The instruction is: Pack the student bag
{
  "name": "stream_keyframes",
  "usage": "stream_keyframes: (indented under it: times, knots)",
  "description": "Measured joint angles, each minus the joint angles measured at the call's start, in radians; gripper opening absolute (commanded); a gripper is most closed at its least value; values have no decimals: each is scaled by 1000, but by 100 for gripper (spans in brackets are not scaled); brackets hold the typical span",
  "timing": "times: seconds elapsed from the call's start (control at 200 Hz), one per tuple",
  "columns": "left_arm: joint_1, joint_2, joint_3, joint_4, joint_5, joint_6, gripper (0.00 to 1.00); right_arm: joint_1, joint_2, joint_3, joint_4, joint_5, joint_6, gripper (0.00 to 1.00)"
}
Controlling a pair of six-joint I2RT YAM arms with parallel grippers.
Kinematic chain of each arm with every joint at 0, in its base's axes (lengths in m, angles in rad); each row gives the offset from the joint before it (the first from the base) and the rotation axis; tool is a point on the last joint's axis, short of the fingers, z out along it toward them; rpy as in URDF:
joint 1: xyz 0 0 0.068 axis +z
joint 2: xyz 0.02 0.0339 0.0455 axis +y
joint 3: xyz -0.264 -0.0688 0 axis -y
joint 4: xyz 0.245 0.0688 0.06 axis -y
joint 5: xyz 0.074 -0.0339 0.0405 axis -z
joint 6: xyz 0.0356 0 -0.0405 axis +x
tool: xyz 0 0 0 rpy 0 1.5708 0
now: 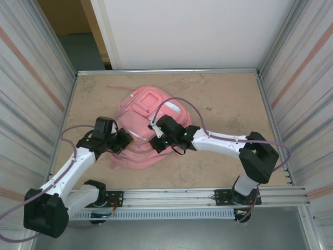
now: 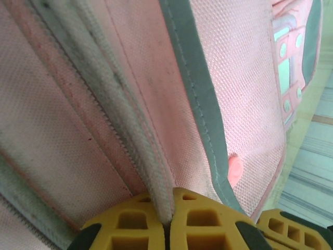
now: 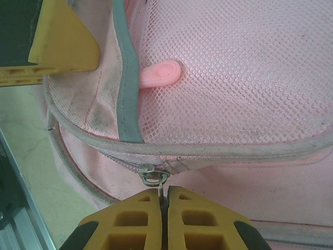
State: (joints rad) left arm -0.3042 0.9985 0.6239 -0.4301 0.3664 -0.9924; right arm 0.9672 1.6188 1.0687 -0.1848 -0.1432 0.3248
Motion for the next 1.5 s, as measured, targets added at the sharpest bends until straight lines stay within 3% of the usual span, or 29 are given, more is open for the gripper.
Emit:
stream_keyframes:
  times: [0.14, 0.261, 0.341, 0.376, 0.476, 0.561, 0.712, 0.862, 0.957, 1.022, 1.092, 1.178, 1.498]
  knots:
    - [-82, 7, 0, 42, -37, -15, 1, -33, -39, -35, -10, -15, -21, 7]
    - [-202, -2, -7, 90, -113, -118, 5, -75, -100, -82, -27, -27, -39, 11]
    - [-336, -34, -33, 151, -217, -201, 15, -126, -165, -139, -40, -55, -50, 16]
    - [-399, -49, -36, 160, -252, -232, 24, -155, -195, -161, -56, -63, -50, 19]
    - [-476, -88, -32, 131, -299, -269, 38, -266, -267, -209, -108, -6, -55, 29]
    - [-453, -79, -21, 88, -316, -258, 42, -333, -307, -214, -141, 88, -67, 35]
    - [-333, -55, -9, 60, -274, -199, 42, -336, -358, -155, -223, 170, -84, 38]
    - [-237, -30, 47, 33, -211, -87, 42, -336, -362, -58, -245, 158, -66, 40]
    - [-221, -2, 112, 15, -186, 2, 52, -332, -362, -19, -235, 132, -29, 39]
    - [-220, 13, 153, 3, -187, 53, 56, -326, -355, -15, -219, 110, 5, 33]
    - [-218, 16, 183, -11, -206, 93, 58, -316, -325, -15, -198, 82, 34, 25]
    - [-202, 15, 190, -16, -230, 131, 58, -296, -270, -15, -169, 43, 66, 21]
    - [-140, -25, 142, -25, -264, 182, 64, -214, 34, 7, -93, 14, 78, 25]
